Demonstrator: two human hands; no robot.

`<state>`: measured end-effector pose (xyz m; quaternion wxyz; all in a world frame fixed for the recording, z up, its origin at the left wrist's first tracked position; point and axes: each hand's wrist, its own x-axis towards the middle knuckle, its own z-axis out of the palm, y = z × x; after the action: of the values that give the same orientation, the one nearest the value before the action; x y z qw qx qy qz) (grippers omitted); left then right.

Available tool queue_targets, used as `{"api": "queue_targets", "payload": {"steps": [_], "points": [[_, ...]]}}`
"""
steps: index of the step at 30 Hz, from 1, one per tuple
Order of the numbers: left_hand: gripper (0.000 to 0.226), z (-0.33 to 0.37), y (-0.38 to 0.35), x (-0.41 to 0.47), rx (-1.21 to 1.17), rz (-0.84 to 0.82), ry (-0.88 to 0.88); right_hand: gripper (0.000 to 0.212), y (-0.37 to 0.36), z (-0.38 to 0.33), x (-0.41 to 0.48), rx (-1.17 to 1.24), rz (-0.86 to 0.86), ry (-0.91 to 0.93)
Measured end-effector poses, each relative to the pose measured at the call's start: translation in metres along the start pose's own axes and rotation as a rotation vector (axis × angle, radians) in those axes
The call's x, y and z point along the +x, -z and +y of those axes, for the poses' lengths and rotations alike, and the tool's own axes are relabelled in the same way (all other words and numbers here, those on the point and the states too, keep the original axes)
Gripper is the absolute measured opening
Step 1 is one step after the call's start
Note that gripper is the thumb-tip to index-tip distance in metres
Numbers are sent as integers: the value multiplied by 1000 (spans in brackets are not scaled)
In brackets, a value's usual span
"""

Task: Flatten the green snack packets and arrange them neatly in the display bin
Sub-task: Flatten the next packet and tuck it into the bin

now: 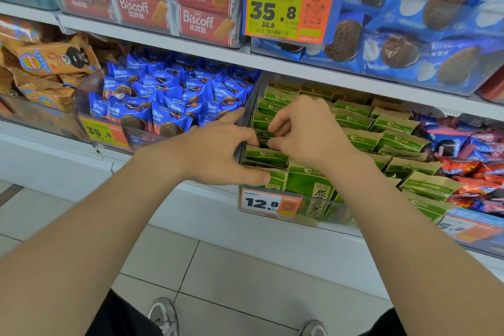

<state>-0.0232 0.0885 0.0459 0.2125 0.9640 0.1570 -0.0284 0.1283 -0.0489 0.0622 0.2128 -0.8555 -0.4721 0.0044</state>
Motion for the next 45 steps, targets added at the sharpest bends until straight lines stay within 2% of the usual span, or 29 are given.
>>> {"api": "queue_targets", "payload": {"steps": [4, 9, 12, 16, 18, 22, 27, 31, 35, 39, 42, 45], "points": [[80, 8, -3, -6, 8, -5, 5, 15, -5, -3, 7, -266, 49, 28], [80, 7, -6, -8, -12, -9, -23, 11, -11, 0, 12, -328, 178, 5], [75, 6, -7, -7, 1, -18, -24, 21, -16, 2, 16, -366, 217, 52], [69, 16, -12, -4, 186, 91, -1, 25, -16, 5, 22, -455, 198, -18], [69, 16, -15, -2, 228, 121, -11, 27, -16, 8, 25, -400, 178, -82], [69, 15, -14, -2, 76, 88, -61, 18, -15, 14, 36, -287, 79, -68], [55, 24, -16, 2, 110, 155, -29, 22, -20, 18, 60, -308, 139, -183], [55, 25, -16, 3, 118, 150, 9, 20, -18, 18, 82, -351, 151, -282], [52, 27, -14, 1, 108, 142, 9, 33, -11, 21, 100, -368, -48, -392], [43, 27, -19, -3, 106, 175, -17, 48, -13, 21, 103, -403, -172, -375], [32, 31, -22, -6, 77, 181, -50, 48, -13, 20, 95, -336, -137, -396], [28, 34, -17, -12, 46, 142, -46, 30, -13, 12, 74, -232, 7, -361]]}}
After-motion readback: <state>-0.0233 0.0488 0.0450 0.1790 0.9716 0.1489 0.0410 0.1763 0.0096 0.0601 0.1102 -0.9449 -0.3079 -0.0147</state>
